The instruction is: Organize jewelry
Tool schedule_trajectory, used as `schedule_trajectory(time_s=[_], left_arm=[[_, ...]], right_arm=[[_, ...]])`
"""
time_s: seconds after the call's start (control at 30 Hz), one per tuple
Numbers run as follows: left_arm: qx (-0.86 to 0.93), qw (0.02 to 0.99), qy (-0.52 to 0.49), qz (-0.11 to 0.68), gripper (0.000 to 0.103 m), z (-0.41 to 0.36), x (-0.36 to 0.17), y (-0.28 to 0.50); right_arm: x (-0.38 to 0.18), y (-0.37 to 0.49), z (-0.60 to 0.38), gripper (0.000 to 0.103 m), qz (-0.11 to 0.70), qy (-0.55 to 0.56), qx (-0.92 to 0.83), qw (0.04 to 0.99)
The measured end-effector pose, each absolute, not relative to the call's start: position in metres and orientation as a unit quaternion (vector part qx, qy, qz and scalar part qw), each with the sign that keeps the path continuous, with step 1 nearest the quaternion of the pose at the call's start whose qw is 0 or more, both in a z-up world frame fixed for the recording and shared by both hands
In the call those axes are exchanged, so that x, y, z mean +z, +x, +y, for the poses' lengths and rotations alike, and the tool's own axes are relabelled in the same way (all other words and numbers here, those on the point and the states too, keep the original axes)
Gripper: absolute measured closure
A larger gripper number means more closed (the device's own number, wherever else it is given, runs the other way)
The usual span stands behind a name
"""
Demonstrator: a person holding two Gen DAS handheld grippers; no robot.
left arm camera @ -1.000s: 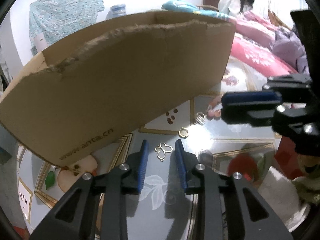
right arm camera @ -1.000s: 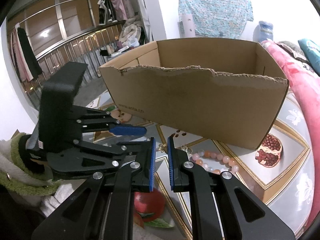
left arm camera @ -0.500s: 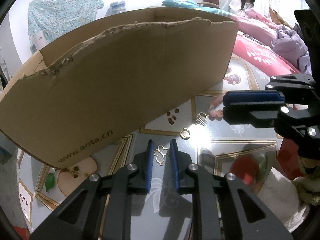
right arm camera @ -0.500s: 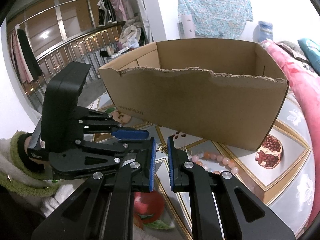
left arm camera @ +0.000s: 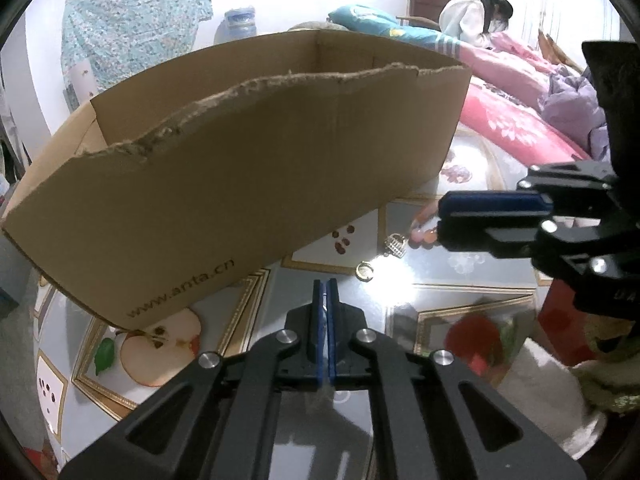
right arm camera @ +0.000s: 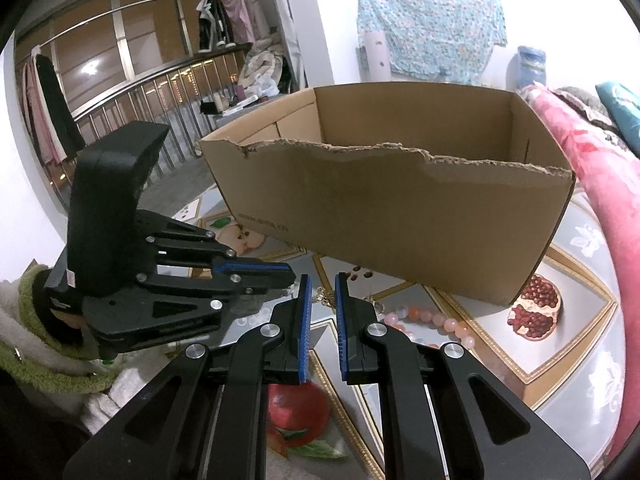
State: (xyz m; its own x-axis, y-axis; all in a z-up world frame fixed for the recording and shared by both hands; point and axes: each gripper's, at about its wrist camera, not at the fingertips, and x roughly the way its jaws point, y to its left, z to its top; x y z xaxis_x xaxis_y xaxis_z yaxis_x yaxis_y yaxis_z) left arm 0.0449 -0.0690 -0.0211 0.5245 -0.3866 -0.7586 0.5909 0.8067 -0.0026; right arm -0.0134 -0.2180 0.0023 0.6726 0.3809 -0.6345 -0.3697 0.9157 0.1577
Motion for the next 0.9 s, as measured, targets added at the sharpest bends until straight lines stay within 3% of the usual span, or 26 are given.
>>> schedule_trajectory(time_s=[0.03,0.1,0.2,0.33,0.57,0.9], left_arm=[[-0.281,0.864,0.128,0.398,0.091,-0.068,-0.021,0.045],[-0.277,0.864,0.130,0.401,0.071,-0.069,-0.022,0.046],[-0.280,0.859,0.140,0.405,0.067,-0.072,-0.025,0.046],[-0.279,0.852,0.154,0.416,0.067,-0.076,-0.032,0.048],[-0.281,0.842,0.167,0.429,0.088,-0.077,-0.030,0.056],[-0.279,0.842,0.179,0.426,0.089,-0.080,-0.030,0.056]], right_arm=[[0.002,-0.013,-0.217,0.093,0.349,0.007,0.206,0.914],[0.002,-0.013,-0.215,0.093,0.348,0.006,0.207,0.914],[0.003,-0.013,-0.214,0.093,0.349,0.006,0.208,0.914],[0.003,-0.012,-0.214,0.093,0.349,0.007,0.206,0.914],[0.001,-0.011,-0.217,0.093,0.350,0.013,0.208,0.913],[-0.001,-0.012,-0.222,0.093,0.349,0.020,0.207,0.914]])
